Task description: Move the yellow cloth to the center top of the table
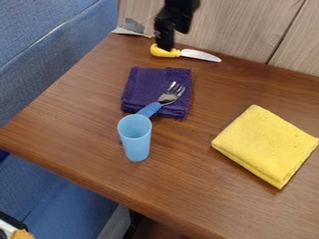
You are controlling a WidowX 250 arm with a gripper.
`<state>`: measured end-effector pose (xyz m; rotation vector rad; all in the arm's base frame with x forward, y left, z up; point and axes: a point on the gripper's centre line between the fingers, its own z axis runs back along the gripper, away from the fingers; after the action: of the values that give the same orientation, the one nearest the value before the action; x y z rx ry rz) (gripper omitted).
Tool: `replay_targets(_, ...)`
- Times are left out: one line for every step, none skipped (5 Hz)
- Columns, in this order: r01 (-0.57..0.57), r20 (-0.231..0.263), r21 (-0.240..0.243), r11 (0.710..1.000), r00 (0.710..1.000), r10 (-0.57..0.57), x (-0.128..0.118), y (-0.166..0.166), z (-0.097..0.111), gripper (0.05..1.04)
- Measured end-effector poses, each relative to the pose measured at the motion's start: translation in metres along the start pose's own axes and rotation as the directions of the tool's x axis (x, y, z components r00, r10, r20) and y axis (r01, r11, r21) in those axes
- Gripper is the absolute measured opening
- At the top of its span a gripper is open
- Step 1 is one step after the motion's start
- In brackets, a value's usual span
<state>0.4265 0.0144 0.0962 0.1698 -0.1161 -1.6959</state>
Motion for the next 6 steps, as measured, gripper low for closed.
replay_targets(0.122, 0.05, -0.007, 0.992, 0.991, -0.122, 0.047, -0.011, 0.0, 1.0)
replay_targets(0.265, 0.083, -0.067, 0.962, 0.962, -0.259, 0.095, -0.033, -0.013, 1.0)
replay_targets(0.344, 0.095, -0.049, 0.938, 0.936, -0.338, 0.12, -0.046, -0.004, 1.0)
replay_targets(0.405, 0.146, -0.052, 0.913, 0.907, -0.394, 0.146, -0.062, -0.006, 1.0)
replay_targets(0.465, 0.16, -0.073, 0.882, 0.879, -0.45, 0.16, -0.078, -0.014, 1.0)
replay_targets(0.498, 0.178, -0.083, 0.863, 0.86, -0.479, 0.168, -0.091, -0.018, 1.0)
